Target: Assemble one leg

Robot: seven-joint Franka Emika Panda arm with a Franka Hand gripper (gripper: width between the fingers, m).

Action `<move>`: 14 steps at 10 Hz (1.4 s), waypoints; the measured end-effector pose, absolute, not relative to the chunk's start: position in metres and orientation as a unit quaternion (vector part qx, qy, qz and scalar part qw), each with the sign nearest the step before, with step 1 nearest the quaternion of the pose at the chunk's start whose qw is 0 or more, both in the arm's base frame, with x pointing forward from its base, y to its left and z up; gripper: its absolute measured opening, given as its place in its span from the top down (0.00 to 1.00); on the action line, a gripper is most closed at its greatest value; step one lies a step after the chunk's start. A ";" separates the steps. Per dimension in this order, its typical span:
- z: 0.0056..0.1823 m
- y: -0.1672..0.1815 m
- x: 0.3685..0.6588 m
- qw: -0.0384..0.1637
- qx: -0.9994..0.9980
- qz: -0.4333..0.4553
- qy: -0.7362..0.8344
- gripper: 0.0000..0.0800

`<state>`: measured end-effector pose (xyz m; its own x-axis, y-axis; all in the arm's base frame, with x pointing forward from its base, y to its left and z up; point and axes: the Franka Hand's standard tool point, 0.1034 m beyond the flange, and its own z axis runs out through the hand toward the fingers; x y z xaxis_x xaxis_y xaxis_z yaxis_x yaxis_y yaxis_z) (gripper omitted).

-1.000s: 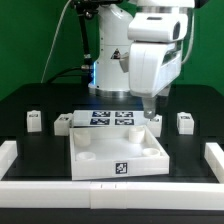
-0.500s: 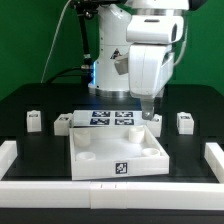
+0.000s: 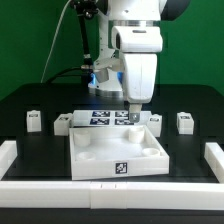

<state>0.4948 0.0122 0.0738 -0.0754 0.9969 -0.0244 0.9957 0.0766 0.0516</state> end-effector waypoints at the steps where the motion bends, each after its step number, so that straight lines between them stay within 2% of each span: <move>1: 0.073 0.012 0.495 0.026 0.680 0.010 0.733 0.19; 3: 0.067 0.010 0.490 0.021 0.676 0.006 0.736 0.19; 4: 0.062 0.010 0.481 0.019 0.669 0.005 0.743 0.19; 6: 0.049 0.004 0.454 0.003 0.658 -0.011 0.753 0.19; 10: 0.014 -0.013 0.440 -0.023 0.638 -0.020 0.770 0.19; 12: 0.010 -0.013 0.442 -0.026 0.641 -0.021 0.767 0.19; 14: 0.011 -0.013 0.442 -0.025 0.644 -0.021 0.765 0.51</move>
Offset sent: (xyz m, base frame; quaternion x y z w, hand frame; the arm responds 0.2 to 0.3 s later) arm -0.0377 0.0016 -0.0168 -0.0024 0.0131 -0.0747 0.9971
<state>0.4423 -0.0131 0.0106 -0.1704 0.9853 0.0118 0.9833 0.1708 -0.0636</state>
